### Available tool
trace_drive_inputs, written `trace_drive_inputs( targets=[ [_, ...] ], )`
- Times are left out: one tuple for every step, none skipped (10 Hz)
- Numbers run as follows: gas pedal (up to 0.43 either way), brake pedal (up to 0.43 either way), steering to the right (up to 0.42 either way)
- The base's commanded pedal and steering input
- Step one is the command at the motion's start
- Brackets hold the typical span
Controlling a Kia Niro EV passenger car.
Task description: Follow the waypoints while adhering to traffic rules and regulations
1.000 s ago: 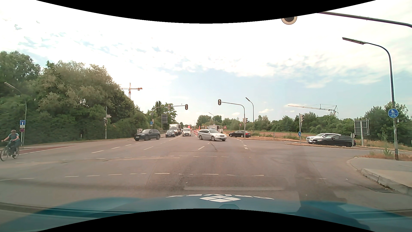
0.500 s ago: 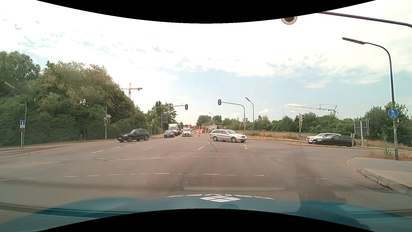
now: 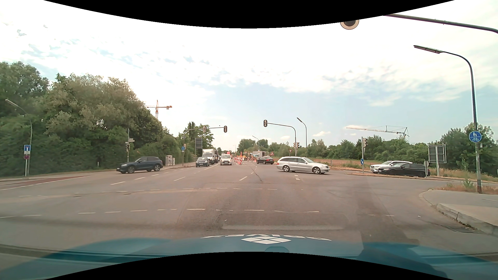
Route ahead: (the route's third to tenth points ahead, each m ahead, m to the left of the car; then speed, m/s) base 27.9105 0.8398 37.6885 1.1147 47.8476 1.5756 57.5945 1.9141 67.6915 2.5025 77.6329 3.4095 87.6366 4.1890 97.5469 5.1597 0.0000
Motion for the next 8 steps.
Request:
trace_drive_inputs(
  targets=[
    [0.0, 0.274, 0.013],
    [0.0, 0.274, 0.013],
    [0.0, 0.274, 0.013],
    [0.0, 0.274, 0.013],
    [0.0, 0.274, 0.013],
    [0.0, 0.274, 0.013],
    [0.0, 0.274, 0.013],
    [0.0, 0.274, 0.013]
  ],
)
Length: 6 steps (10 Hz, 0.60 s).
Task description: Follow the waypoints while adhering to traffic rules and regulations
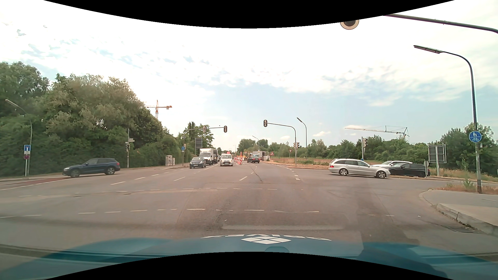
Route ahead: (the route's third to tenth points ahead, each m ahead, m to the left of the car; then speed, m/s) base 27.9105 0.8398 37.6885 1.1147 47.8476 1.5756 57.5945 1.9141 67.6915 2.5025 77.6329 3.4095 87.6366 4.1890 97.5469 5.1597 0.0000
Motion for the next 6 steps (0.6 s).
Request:
trace_drive_inputs(
  targets=[
    [0.0, 0.274, 0.013],
    [0.0, 0.274, 0.013],
    [0.0, 0.274, 0.013],
    [0.0, 0.274, 0.013],
    [0.0, 0.274, 0.013],
    [0.0, 0.274, 0.013]
  ],
)
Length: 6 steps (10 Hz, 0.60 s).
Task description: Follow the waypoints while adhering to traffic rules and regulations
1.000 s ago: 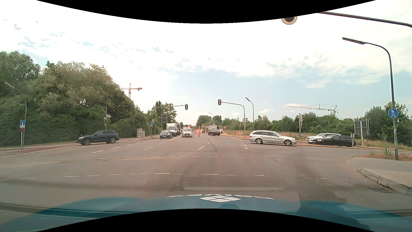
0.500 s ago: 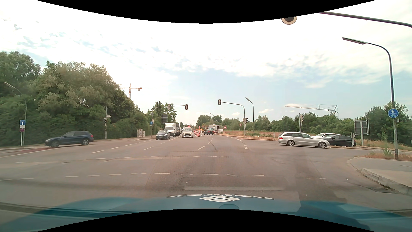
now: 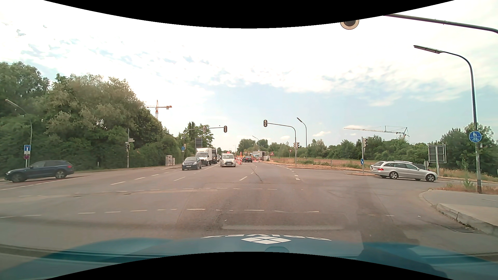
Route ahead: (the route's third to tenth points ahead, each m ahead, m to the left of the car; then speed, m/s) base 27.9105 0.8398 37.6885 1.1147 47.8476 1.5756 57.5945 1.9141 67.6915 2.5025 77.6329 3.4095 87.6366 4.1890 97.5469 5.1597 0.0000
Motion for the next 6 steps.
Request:
trace_drive_inputs(
  targets=[
    [0.0, 0.274, 0.013],
    [0.0, 0.274, 0.013],
    [0.0, 0.274, 0.014],
    [0.0, 0.274, 0.012],
    [0.0, 0.274, 0.012],
    [0.0, 0.274, 0.012]
  ],
)
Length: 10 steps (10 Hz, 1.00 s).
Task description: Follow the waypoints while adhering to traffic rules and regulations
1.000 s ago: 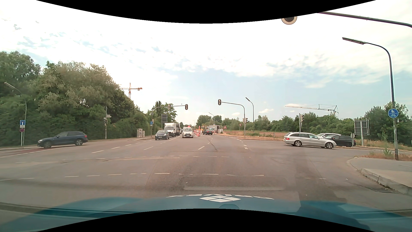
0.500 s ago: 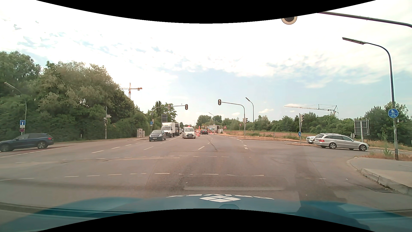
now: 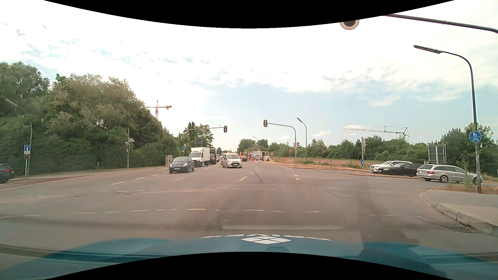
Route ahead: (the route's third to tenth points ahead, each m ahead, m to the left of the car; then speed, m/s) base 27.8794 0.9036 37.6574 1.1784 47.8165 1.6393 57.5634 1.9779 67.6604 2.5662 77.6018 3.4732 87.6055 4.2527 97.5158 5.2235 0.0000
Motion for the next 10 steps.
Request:
trace_drive_inputs(
  targets=[
    [0.0, 0.274, 0.012],
    [0.0, 0.274, 0.012],
    [0.0, 0.274, 0.012],
    [0.0, 0.274, 0.012],
    [0.0, 0.274, 0.012],
    [0.0, 0.274, 0.012],
    [0.0, 0.274, 0.012],
    [0.0, 0.274, 0.012],
    [0.0, 0.274, 0.012],
    [0.0, 0.274, 0.011]
  ],
)
